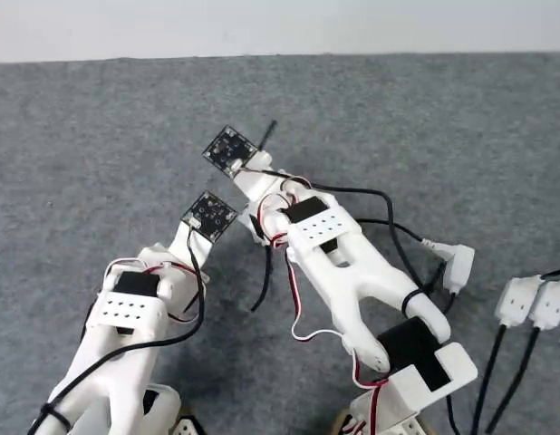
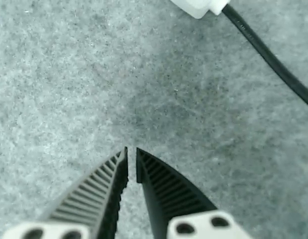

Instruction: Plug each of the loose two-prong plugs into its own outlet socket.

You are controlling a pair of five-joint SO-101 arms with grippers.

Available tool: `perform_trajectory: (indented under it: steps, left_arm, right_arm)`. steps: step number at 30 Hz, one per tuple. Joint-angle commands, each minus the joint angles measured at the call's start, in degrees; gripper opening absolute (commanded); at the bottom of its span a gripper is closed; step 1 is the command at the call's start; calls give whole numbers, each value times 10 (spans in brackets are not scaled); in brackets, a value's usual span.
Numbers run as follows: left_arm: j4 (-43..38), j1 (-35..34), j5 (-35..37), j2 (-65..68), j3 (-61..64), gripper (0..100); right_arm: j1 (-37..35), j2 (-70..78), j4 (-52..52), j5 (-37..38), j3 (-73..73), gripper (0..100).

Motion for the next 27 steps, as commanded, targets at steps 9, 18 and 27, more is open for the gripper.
perform_trajectory:
  steps: [9,18,27]
  left_arm:
    - [-12,-2,-9,-13,-5,27]
    - [-12,-4,-9,-13,-5,27]
    - [-12,-4,-9,-13,-5,27]
  right_arm:
    - [20,38,39,-40,-33,8]
    - [21,115,148,-39,-128,8]
    - [23,122,239,-40,-135,8]
